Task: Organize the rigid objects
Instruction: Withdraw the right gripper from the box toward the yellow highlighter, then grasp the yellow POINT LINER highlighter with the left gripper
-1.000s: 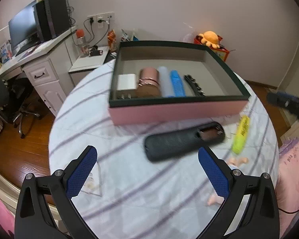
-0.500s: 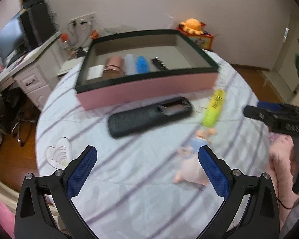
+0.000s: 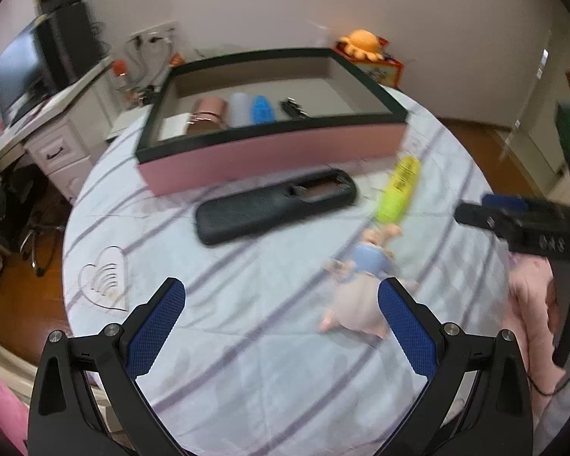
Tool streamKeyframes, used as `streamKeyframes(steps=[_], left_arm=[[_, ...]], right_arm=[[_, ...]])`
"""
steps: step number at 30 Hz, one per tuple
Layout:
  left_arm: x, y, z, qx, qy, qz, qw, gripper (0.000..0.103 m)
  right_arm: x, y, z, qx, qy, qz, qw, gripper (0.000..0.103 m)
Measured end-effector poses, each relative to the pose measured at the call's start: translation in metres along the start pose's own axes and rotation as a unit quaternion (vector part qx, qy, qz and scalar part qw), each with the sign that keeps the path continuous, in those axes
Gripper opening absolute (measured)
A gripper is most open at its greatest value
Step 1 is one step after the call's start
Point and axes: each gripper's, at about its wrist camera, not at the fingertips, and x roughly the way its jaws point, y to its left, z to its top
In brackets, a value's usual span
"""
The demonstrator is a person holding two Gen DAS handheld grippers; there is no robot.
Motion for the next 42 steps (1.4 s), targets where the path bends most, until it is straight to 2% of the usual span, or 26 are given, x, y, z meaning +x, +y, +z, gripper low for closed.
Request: streamKeyframes(steps=[7,13,17,23,25,28,32,36,38,39,42], left_arm=[[0.015,0.035,0.011,-0.008,-0.001,0.049,0.9988,0.103],[0.041,0.046,0.019,0.001,0.009,0.053,0.9985,0.102],[0.049,0.043,0.019,0.004,0.016,0.038,0.9991,0.103],[0.044,0.033,0.024,0.011,0.005,0.017,0.9998,0.103],[0.040,0.025,0.028,0.015,-0.003,0.000,0.9999,0.102],[0.033,-0.002,0.038,0.051,-0.014,-0.030,0.9981,0.103],[0.036,-0.046,0.051,0.089,-0.015,-0.071,0.9934,0.102],[0.053,-0.076,0.059,0.103,0.008,-0.095,0.9901,0.084],[0.064,-0.088,0.063,0.106,0.022,-0.100,0.9891,0.077],[0.067,-0.091,0.065,0.107,0.026,-0.103,0.9886,0.069],[0.079,-0.110,0.068,0.120,0.041,-0.109,0.9859,0.064]], right_arm=[[0.001,0.004,0.000,-0.004,-0.001,0.004,1.000,0.082],[0.011,0.009,0.008,-0.007,0.004,0.007,1.000,0.082],[0.024,0.007,0.015,0.007,0.005,0.005,1.000,0.082],[0.046,0.001,0.028,0.068,-0.001,0.062,0.996,0.082],[0.049,0.001,0.032,0.074,-0.005,0.057,0.996,0.082],[0.044,-0.002,0.037,0.085,-0.016,0.048,0.995,0.082],[0.026,-0.020,0.038,0.100,-0.042,0.011,0.994,0.082],[0.005,-0.044,0.035,0.106,-0.064,-0.036,0.992,0.082],[0.004,-0.056,0.035,0.109,-0.060,-0.034,0.992,0.082],[0.003,-0.060,0.035,0.110,-0.060,-0.033,0.992,0.082],[0.005,-0.070,0.035,0.112,-0.055,-0.034,0.992,0.082]])
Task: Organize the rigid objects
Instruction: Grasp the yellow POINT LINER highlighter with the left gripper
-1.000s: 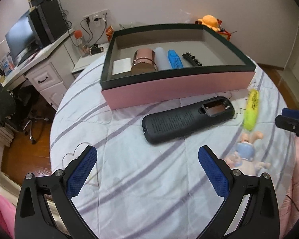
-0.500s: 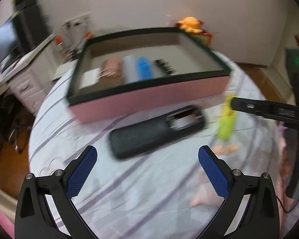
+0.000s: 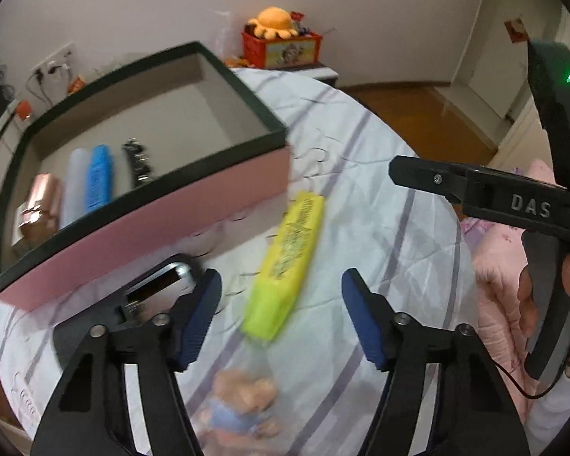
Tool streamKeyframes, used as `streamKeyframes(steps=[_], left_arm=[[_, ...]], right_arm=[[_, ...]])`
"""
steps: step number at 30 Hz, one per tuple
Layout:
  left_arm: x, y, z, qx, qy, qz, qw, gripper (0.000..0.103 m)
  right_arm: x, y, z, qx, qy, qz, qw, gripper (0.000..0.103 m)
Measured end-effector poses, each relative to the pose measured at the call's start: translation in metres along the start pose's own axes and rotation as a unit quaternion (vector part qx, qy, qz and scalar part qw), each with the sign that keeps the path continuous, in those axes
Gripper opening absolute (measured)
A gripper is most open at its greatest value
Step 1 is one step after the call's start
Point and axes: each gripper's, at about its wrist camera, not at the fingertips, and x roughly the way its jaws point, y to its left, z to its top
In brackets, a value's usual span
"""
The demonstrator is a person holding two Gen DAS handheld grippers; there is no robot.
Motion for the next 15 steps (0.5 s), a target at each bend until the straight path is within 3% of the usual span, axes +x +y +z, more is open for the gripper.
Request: streamKeyframes(steps=[4,11,15], left_arm=[[0.018,-0.010,0.007,0.010,0.025,0.001,0.9996,0.044],[0.030,-0.014,0.012,0.017,0.031,0.004,0.9994,0.037],[0.024,-0.009,0.008,0.015,0.023,0.005,0.9996,0.028]], right_arm=[[0.007,-0.004,0.001,-0.007,0.009,0.014,1.000,0.082],[0.016,-0.001,0.003,-0.027,0.022,0.023,0.999,0.082],[0.017,-0.004,0.005,-0.024,0.021,0.025,0.999,0.082]])
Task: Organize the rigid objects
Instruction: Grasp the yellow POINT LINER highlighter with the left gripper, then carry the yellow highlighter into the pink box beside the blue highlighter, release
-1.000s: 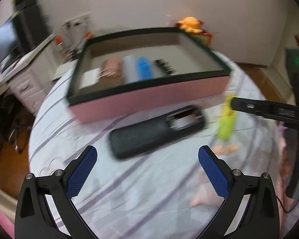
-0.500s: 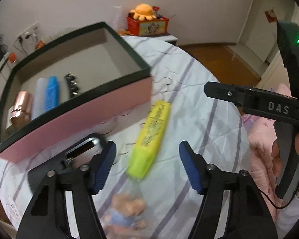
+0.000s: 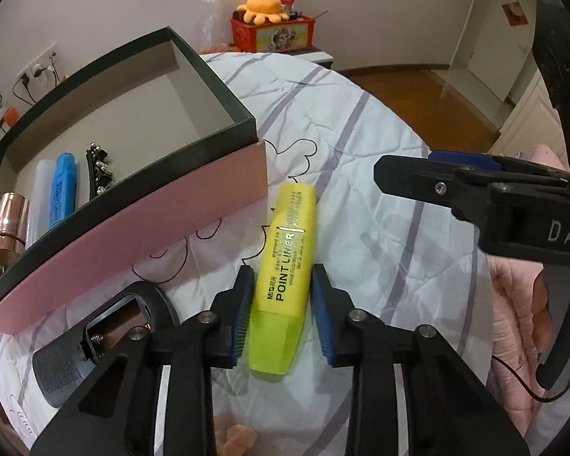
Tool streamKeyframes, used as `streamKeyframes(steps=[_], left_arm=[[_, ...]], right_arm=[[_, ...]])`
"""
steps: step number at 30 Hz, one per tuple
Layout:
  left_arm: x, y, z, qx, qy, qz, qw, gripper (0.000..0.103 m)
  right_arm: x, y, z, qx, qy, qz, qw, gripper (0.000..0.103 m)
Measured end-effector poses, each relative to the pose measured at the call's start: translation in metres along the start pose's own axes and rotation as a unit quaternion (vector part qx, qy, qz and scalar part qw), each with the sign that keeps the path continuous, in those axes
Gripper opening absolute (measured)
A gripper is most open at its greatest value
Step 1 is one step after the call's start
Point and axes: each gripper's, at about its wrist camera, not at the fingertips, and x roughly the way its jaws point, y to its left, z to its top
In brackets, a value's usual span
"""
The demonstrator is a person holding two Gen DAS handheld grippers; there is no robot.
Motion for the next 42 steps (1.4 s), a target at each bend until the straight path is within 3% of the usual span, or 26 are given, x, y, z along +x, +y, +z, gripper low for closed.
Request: streamKeyframes(steps=[9,15,27,34,42], left_arm=[[-0.040,0.011,-0.010,-0.022,-0.037,-0.033,0.9985,0.027],[-0.071,0.026,-0.012,-0.044,-0.068,-0.026,0.9964,0.027],[-0.086,0.088,0.037,-0.105,-0.112,0.023,0.9879,0.027],[-0.061,0.133,0.046,-0.138,-0.084,0.066,0.9847,0.027],[-0.018,0.141,0.051,-0.131,-0.028,0.121,0.9836,0.027]], right_arm=[[-0.010,0.003,0.000,0.004,-0.003,0.005,1.000,0.082],[-0.026,0.015,0.004,-0.005,-0.023,0.015,1.000,0.082],[-0.031,0.037,0.031,-0.025,-0.046,0.028,0.998,0.082],[-0.016,0.046,0.045,-0.037,-0.044,0.037,0.998,0.082],[0.005,0.052,0.053,-0.046,-0.027,0.056,0.997,0.082]])
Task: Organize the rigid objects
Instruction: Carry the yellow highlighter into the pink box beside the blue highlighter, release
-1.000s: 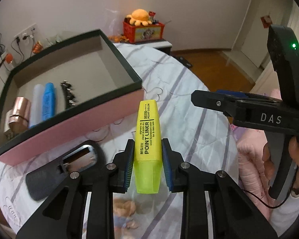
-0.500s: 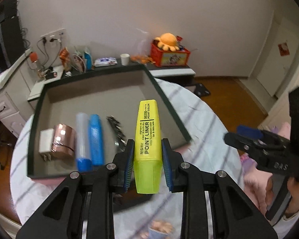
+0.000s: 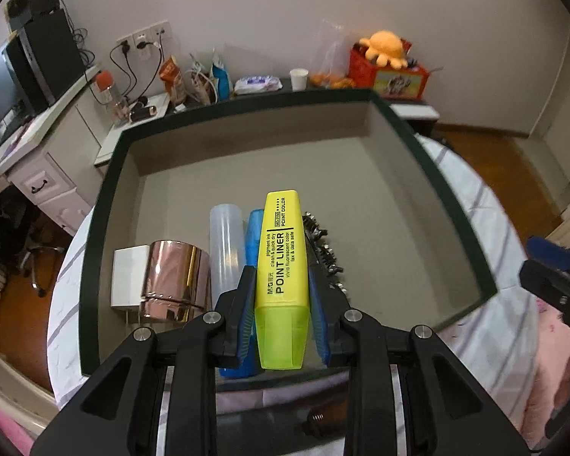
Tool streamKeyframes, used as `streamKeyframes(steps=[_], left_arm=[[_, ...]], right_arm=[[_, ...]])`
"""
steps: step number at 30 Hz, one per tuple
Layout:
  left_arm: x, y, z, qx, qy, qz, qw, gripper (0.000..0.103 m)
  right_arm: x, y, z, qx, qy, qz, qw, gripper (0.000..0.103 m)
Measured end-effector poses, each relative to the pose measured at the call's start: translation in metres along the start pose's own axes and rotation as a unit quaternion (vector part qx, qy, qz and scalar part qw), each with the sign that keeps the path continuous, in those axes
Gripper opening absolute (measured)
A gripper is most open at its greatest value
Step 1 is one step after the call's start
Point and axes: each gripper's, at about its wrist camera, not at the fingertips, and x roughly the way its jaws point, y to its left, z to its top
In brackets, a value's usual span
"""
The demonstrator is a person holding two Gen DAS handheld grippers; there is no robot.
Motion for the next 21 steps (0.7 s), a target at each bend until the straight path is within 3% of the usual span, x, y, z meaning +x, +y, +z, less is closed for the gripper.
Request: streamKeyframes(steps=[11,15,21], left_arm=[[0.025,-0.028,0.004,0.041,0.034,0.036,0.9979,0.026],[0.029,-0.035,0.010,0.044,0.042,0.031,0.9977,0.026],[0.032,-0.038,0.018,0.017,0.050,-0.016,0.9985,0.027]], right_arm=[[0.004,-0.015,0.001,0.006,0.005,0.007,1.000,0.082],[0.001,-0.021,0.001,0.009,0.002,0.006,1.000,0.082],[0.001,-0.026,0.003,0.013,0.004,0.006,1.000,0.082]])
